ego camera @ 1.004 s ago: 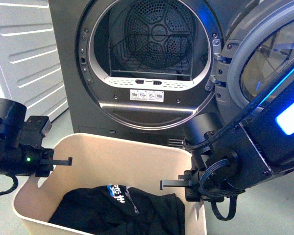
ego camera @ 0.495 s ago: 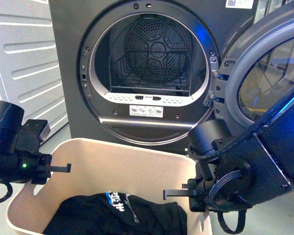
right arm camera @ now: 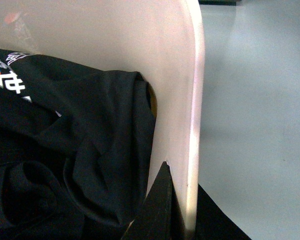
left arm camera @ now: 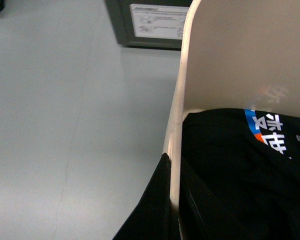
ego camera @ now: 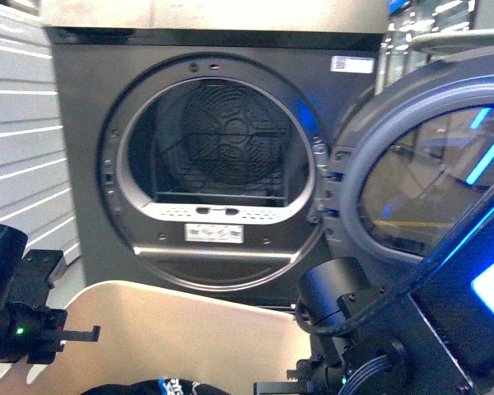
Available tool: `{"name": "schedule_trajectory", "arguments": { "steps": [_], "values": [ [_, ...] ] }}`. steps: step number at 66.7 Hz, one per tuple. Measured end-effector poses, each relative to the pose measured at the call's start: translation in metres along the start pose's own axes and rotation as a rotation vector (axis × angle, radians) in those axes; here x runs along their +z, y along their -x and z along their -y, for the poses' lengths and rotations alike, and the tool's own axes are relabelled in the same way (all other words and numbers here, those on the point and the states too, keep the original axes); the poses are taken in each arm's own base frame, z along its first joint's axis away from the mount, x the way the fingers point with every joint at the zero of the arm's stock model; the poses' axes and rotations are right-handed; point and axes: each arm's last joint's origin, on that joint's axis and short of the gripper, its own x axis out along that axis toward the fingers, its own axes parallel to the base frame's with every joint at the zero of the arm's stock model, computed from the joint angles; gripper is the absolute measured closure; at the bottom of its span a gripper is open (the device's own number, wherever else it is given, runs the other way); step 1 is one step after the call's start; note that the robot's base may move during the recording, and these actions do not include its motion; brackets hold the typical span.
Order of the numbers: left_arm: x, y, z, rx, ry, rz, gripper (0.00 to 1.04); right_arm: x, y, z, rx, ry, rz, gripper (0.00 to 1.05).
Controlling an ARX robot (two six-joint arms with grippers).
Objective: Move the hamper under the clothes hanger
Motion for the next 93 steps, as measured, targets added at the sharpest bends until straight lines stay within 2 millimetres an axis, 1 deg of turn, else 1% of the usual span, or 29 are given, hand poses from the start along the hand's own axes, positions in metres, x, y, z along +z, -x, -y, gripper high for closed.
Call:
{"name": "schedule_trajectory", "arguments": {
  "steps": [4,8,14,22,25,46,93],
  "values": [
    [0.000,0.000,-0.002,0.006,0.002,-0.001,1.01,-0.001,0.000,-0.002,0.006,0.003,-0.001,1.02],
    [0.000,0.000,0.000,-0.001,0.000,0.000,1.01,0.000,0.000,0.001,-0.005,-0.001,0.001,1.02],
    [0.001,0.000,0.010,-0.037,-0.013,0.004,1.01,0.004,-0.001,0.012,-0.035,-0.022,0.009,1.02],
    [0.001,0.001,0.018,-0.055,-0.023,0.004,1.01,0.006,-0.002,0.018,-0.059,-0.032,0.016,1.02],
    [0.001,0.001,0.018,-0.056,-0.022,0.004,1.01,0.006,-0.002,0.019,-0.061,-0.031,0.015,1.02],
    [0.001,0.000,0.010,-0.033,-0.010,0.002,1.01,0.004,0.000,0.010,-0.028,-0.016,0.012,1.02],
    [0.001,0.000,0.012,-0.039,-0.012,0.003,1.01,0.005,0.000,0.011,-0.034,-0.019,0.013,1.02]
  ]
}}
